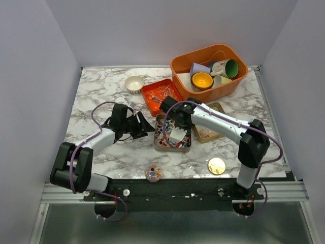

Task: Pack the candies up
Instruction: Scoop the fake candies from the storage box.

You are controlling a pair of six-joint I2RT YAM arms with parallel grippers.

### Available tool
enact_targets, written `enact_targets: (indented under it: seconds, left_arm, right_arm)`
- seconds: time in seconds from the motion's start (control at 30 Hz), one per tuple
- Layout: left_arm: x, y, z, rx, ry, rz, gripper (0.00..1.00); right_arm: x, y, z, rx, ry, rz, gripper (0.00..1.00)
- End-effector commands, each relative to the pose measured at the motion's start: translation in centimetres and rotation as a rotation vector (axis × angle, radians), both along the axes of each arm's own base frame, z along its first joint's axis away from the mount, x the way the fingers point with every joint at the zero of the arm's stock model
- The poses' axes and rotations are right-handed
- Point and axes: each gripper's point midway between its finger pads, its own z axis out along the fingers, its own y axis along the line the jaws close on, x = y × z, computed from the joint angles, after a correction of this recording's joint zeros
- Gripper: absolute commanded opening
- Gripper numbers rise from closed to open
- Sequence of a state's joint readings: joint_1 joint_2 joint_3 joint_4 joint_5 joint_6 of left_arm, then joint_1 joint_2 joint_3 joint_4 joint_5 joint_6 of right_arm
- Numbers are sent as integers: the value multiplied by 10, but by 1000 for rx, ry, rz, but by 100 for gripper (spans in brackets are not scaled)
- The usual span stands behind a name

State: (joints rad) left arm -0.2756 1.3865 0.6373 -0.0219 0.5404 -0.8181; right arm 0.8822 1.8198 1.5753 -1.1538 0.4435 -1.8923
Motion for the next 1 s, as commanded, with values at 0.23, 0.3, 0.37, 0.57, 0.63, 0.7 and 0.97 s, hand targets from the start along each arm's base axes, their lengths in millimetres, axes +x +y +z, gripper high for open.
enact_targets:
  seconds: [0.23,0.3,0.37,0.57,0.63,0.7,0.97]
  left_arm:
    - [16,-15,2,-13,-10,-10,67]
    - [17,-16,0,-14,-6,-13,66]
    - [19,-17,1,-17,-10,-15,65]
    - [23,-22,1,-22,-6,-24,62]
    - [23,-23,-1,-21,2,-26,62]
    - [25,-25,0,-23,-3,-30,61]
    - [23,-31,-5,-29,16,-49,56]
  right_arm:
    - [-24,-22,-8,-131,45,19,1]
    - [-29,-22,-8,-134,62,16,1]
    - [-35,-21,-10,-128,92,17,1]
    - [-51,-23,-13,-131,178,-67,1]
    - [-58,-26,-12,-137,206,-92,1]
    - [-65,-27,-13,-138,244,-117,1]
    - [-80,-20,-28,-68,320,-265,1]
